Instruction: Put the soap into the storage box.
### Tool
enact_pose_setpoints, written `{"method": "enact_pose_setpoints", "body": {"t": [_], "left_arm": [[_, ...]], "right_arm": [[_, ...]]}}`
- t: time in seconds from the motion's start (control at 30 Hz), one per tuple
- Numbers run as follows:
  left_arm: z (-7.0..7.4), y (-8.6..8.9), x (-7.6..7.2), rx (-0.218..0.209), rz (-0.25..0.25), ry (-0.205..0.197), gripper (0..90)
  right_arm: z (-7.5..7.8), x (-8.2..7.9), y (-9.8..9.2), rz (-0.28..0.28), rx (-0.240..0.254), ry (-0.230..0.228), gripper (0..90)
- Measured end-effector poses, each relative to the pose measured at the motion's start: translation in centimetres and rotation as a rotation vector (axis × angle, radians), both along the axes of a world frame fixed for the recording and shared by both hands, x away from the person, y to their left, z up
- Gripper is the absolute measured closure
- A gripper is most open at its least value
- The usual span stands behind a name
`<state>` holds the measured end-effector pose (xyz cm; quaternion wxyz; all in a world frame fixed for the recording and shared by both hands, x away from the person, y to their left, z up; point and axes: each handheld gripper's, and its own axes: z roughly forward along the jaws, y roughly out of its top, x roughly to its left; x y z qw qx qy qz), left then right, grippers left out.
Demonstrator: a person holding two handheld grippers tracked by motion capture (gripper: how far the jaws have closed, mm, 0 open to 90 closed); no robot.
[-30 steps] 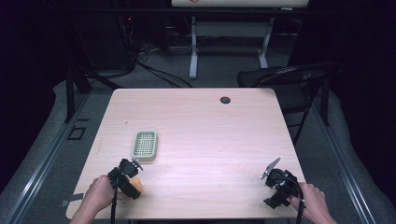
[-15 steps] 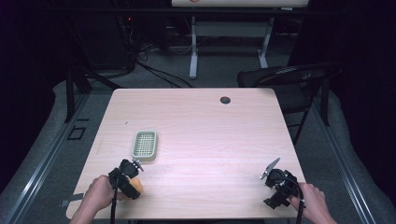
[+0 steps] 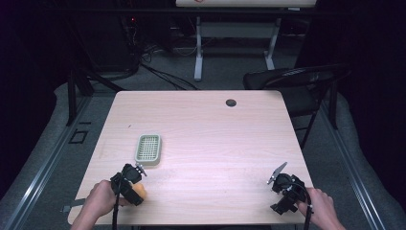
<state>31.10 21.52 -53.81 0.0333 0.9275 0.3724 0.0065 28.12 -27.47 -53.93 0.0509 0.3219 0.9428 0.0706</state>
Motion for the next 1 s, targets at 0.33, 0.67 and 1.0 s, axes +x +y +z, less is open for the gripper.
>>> {"method": "enact_pose_setpoints", "body": {"t": [0.33, 0.67, 1.0], "left_arm": [[0.6, 0.3, -0.4, -0.002, -0.002, -0.011, 26.9], [1.5, 1.0, 0.0, -0.012, 0.019, -0.031, 26.9], [2.3, 1.2, 0.8, -0.027, 0.032, -0.051, 26.9]], "right_arm": [[0.0, 0.0, 0.0, -0.003, 0.0, 0.003, 15.7], [0.0, 0.0, 0.0, 0.0, -0.009, 0.003, 15.7], [0.2, 0.0, 0.1, -0.002, 0.003, -0.018, 15.5]]}}
